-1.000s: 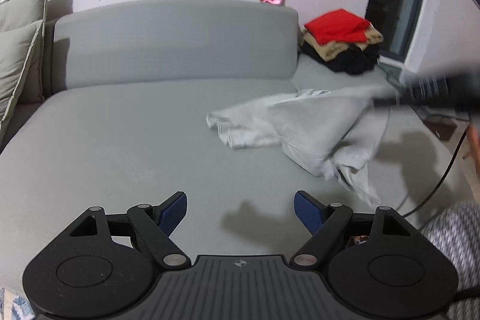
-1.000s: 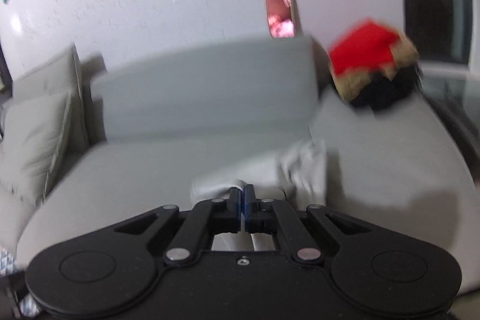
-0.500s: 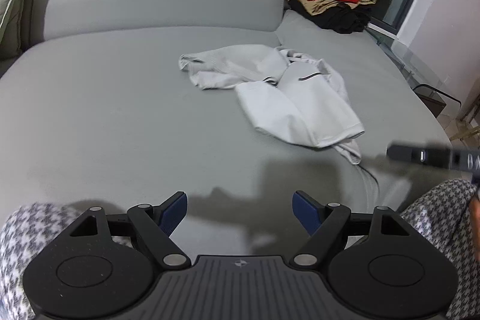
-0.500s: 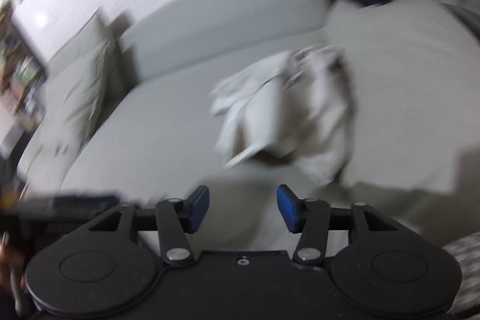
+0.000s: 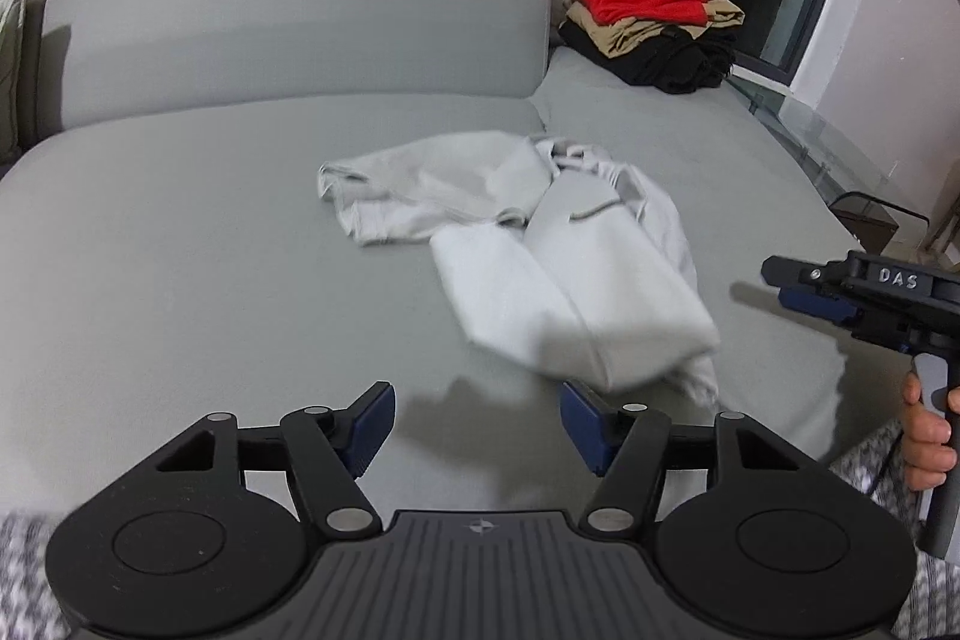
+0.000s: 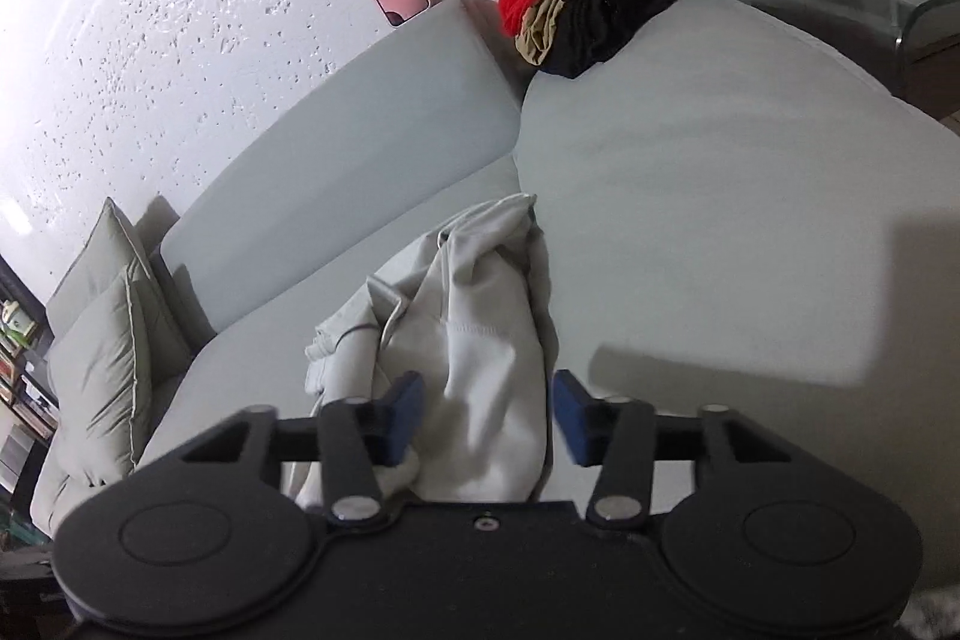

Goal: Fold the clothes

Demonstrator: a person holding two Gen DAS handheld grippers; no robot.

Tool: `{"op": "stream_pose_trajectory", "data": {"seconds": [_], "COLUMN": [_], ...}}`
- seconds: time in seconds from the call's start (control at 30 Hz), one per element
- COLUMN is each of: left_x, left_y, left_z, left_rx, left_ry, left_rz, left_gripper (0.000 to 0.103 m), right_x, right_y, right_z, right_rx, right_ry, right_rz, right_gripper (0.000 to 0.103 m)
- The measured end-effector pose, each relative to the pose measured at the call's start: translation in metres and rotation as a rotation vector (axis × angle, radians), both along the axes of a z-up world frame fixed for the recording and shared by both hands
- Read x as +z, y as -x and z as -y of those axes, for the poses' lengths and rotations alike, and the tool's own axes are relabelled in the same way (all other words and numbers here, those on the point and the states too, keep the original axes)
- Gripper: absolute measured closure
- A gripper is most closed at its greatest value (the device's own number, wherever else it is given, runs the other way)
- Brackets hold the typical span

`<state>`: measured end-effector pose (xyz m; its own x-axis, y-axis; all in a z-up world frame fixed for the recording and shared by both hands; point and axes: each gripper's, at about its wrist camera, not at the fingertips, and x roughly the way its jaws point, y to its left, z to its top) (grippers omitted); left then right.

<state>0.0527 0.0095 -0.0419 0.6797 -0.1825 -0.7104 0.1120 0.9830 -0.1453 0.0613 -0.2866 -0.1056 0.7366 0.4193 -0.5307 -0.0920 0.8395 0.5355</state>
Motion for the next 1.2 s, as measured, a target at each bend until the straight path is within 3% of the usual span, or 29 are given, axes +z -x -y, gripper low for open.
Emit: {"op": "stream_pose_trajectory", "data": {"seconds": [0.13, 0.2, 0.33, 0.43, 0.47, 0.57, 0.6, 0.67, 0.73, 0.83, 0.97, 1.07, 1.13, 1.17, 1.2], "left_x": [-0.002, -0.003, -0.022, -0.043, -0.05, -0.063, -0.063, -0.059, -0.046, -0.02, 0.018, 0.031, 0.019, 0.011, 0.003], "left_y": [-0.022, -0.029, -0.057, -0.08, -0.086, -0.095, -0.095, -0.093, -0.087, -0.069, -0.047, -0.039, -0.043, -0.046, -0.048], "left_z": [0.009, 0.014, 0.017, 0.015, 0.015, 0.019, 0.021, 0.022, 0.017, -0.013, -0.071, -0.103, -0.112, -0.115, -0.117], "left_rx": [-0.045, -0.077, -0.066, -0.032, -0.021, 0.012, 0.023, 0.039, 0.071, 0.126, 0.22, 0.266, 0.273, 0.276, 0.279], "left_ry": [0.104, 0.151, 0.209, 0.247, 0.256, 0.202, 0.169, 0.124, 0.056, 0.013, 0.017, 0.015, -0.022, -0.048, -0.073], "left_rz": [-0.025, -0.027, -0.101, -0.18, -0.207, -0.228, -0.214, -0.183, -0.117, -0.03, 0.044, 0.039, -0.013, -0.049, -0.084], "left_gripper": [0.028, 0.023, 0.025, 0.042, 0.053, 0.087, 0.098, 0.1, 0.101, 0.101, 0.101, 0.101, 0.1, 0.099, 0.098], "right_x": [-0.005, -0.005, -0.011, -0.015, -0.016, -0.021, -0.023, -0.023, -0.018, 0.001, 0.021, 0.033, 0.03, 0.025, 0.02], "right_y": [-0.024, -0.029, -0.046, -0.055, -0.058, -0.067, -0.071, -0.072, -0.071, -0.055, -0.036, -0.031, -0.036, -0.039, -0.04], "right_z": [-0.004, -0.008, -0.011, -0.014, -0.017, -0.029, -0.033, -0.037, -0.037, -0.017, 0.024, 0.047, 0.058, 0.062, 0.067], "right_rx": [0.021, 0.047, 0.048, 0.044, 0.053, 0.067, 0.069, 0.056, 0.032, -0.053, -0.159, -0.24, -0.287, -0.321, -0.358], "right_ry": [0.035, 0.048, 0.038, 0.004, 0.002, 0.052, 0.075, 0.082, 0.069, -0.048, -0.265, -0.337, -0.363, -0.337, -0.297], "right_rz": [-0.028, -0.043, -0.081, -0.105, -0.108, -0.116, -0.119, -0.109, -0.08, 0.001, -0.076, -0.155, -0.201, -0.213, -0.236], "right_gripper": [0.058, 0.053, 0.043, 0.041, 0.041, 0.047, 0.068, 0.097, 0.097, 0.098, 0.098, 0.097, 0.094, 0.09, 0.076]}}
